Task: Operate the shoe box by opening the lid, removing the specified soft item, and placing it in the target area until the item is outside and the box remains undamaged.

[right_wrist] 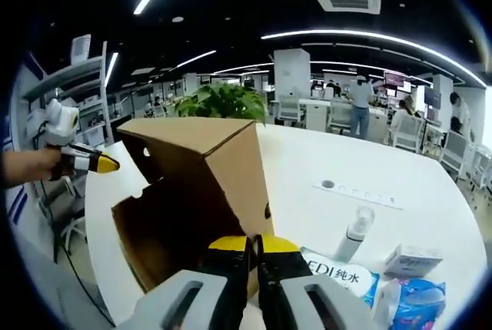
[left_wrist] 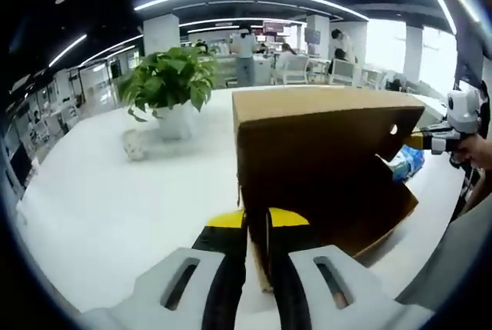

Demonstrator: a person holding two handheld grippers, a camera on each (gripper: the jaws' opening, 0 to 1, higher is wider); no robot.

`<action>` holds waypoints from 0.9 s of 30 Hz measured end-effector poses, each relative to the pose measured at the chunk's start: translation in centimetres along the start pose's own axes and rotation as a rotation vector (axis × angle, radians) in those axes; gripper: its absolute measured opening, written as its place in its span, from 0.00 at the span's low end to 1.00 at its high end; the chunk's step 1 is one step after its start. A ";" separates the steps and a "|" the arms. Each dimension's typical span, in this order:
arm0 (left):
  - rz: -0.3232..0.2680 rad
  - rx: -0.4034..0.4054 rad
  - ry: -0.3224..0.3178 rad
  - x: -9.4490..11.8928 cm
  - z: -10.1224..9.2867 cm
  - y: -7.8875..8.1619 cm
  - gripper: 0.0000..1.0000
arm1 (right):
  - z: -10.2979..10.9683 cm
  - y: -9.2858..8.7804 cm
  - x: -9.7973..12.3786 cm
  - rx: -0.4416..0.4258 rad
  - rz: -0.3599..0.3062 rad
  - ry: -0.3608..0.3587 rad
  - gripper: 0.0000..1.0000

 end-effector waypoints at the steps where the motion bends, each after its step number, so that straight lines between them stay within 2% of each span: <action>1: -0.002 -0.002 0.001 0.0 0.1 0.2 0.07 | 0.0 0.0 0.0 0.000 0.000 0.000 0.00; 7: -0.041 -0.026 0.029 0.3 0.4 1.5 0.07 | 0.1 -0.1 0.1 -0.002 0.001 0.000 0.00; 13: -0.067 -0.042 0.030 0.3 0.4 2.4 0.07 | 0.3 -0.5 0.3 -0.003 0.007 0.004 0.00; 16: -0.060 -0.067 0.034 0.3 0.2 2.4 0.06 | 0.3 -0.8 0.4 -0.004 0.010 0.006 0.00; 27: -0.054 -0.056 0.050 0.8 0.2 1.5 0.00 | 0.6 -1.4 0.7 -0.023 0.032 0.009 0.00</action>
Point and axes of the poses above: the point that each gripper's makers call its tool centre point, and the gripper's own axes: x roughly backward along the fingers, z roughly to its left, y roughly out of its top, the point moved 7 cm from there along x, roughly backward along the fingers, and after that the axes turned 5 degrees about -y, right-handed, at the moved point
